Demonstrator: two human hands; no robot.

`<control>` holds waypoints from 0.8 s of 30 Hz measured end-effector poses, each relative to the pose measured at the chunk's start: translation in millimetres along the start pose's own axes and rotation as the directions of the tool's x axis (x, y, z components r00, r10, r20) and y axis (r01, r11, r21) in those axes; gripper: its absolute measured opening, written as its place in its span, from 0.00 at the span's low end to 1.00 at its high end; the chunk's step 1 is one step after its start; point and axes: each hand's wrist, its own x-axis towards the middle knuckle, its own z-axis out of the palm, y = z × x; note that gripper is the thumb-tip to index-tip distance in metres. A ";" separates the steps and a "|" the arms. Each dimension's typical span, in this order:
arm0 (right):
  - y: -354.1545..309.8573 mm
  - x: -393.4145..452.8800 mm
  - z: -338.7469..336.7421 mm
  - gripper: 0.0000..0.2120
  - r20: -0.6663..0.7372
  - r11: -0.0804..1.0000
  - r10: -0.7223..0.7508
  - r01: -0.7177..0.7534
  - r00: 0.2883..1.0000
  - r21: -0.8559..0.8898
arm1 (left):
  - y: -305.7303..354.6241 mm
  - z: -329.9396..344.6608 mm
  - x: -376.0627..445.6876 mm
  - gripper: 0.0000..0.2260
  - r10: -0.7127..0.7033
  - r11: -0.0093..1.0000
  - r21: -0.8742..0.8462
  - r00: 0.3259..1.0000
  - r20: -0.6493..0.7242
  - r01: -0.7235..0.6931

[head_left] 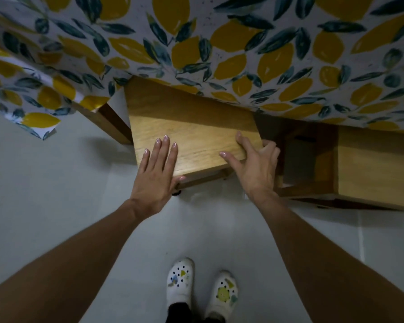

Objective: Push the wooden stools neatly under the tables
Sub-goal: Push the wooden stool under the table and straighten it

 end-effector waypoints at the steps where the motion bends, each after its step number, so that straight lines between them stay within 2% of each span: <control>1: -1.6 -6.8 4.5 0.30 -0.013 1.000 0.016 -0.016 1.000 0.003 | -6.5 -2.0 0.1 0.32 0.028 1.000 0.005 0.999 0.015 -0.028; 6: -12.8 -36.8 18.9 0.29 -0.102 0.993 0.121 -0.120 0.987 0.018 | -39.1 -12.5 7.6 0.32 0.172 0.984 0.041 0.980 0.096 -0.176; 9: -13.4 -99.9 48.6 0.26 -0.058 0.996 0.056 -0.060 0.997 -0.065 | -56.2 -21.9 17.2 0.33 0.188 0.972 0.117 0.973 0.136 -0.204; 10: -13.5 -124.6 60.7 0.25 -0.034 0.996 0.081 -0.082 0.996 -0.036 | -59.0 -22.9 18.3 0.34 0.175 0.969 0.151 0.975 0.136 -0.195; 13: -13.6 -142.5 74.3 0.23 -0.080 0.916 0.374 -0.355 0.924 0.189 | -55.2 -20.8 16.8 0.33 0.155 0.977 0.123 0.978 0.142 -0.173; 15: -10.8 -116.7 58.7 0.25 -0.169 0.854 0.461 -0.384 0.871 0.351 | -48.9 -17.1 14.6 0.33 0.124 0.988 0.078 0.983 0.132 -0.135; 17: -8.9 -81.4 34.4 0.27 -0.183 0.835 0.437 -0.322 0.880 0.446 | -45.5 -13.9 10.8 0.33 0.089 0.994 0.052 0.991 0.099 -0.094; 19: -12.4 -48.1 16.0 0.27 -0.129 0.860 0.291 -0.200 0.948 0.470 | -44.6 -8.7 9.1 0.33 0.047 0.998 0.037 0.997 0.056 -0.049; 21: -18.0 -26.0 9.4 0.28 -0.054 0.889 0.178 -0.137 0.983 0.436 | -42.8 -6.5 6.3 0.33 -0.002 1.000 0.026 0.999 0.035 0.001; 24: -26.7 -11.0 8.3 0.29 -0.015 0.885 0.242 -0.215 0.970 0.413 | -43.8 -6.3 7.3 0.32 0.008 1.000 0.030 1.000 0.023 -0.009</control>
